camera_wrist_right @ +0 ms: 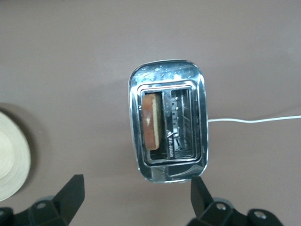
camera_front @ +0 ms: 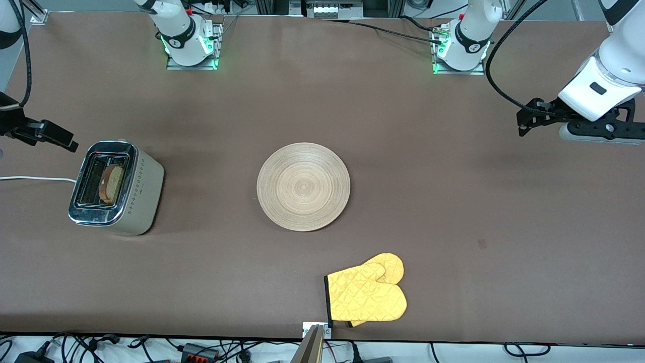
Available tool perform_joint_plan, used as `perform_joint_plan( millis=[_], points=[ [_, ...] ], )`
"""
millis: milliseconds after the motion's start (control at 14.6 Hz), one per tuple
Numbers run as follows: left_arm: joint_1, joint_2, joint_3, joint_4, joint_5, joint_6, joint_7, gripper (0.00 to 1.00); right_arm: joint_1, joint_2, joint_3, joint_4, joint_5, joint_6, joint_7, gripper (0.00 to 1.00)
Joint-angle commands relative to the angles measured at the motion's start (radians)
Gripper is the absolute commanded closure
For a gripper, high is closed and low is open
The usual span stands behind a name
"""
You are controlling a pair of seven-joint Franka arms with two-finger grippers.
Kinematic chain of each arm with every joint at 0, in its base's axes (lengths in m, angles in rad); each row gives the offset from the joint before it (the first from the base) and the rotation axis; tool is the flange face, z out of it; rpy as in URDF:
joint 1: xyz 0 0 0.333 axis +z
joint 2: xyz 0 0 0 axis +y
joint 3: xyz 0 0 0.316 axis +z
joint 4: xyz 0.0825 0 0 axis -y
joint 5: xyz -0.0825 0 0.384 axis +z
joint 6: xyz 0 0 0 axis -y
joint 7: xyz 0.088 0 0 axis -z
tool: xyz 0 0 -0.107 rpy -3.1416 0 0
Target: Move plate and put bread in toaster
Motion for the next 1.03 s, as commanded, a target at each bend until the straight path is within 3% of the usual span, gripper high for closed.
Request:
perform_joint_plan(
  millis=[0, 957],
  points=[
    [0.004, -0.006, -0.007, 0.014, 0.018, -0.017, -0.007, 0.0, -0.004, 0.052, 0.03, 0.025, -0.05, 0.024, -0.001, 0.0],
    [0.004, -0.006, 0.004, 0.014, 0.018, -0.02, 0.01, 0.0, -0.005, 0.069, 0.03, 0.045, -0.044, 0.0, 0.007, 0.0]
  ],
)
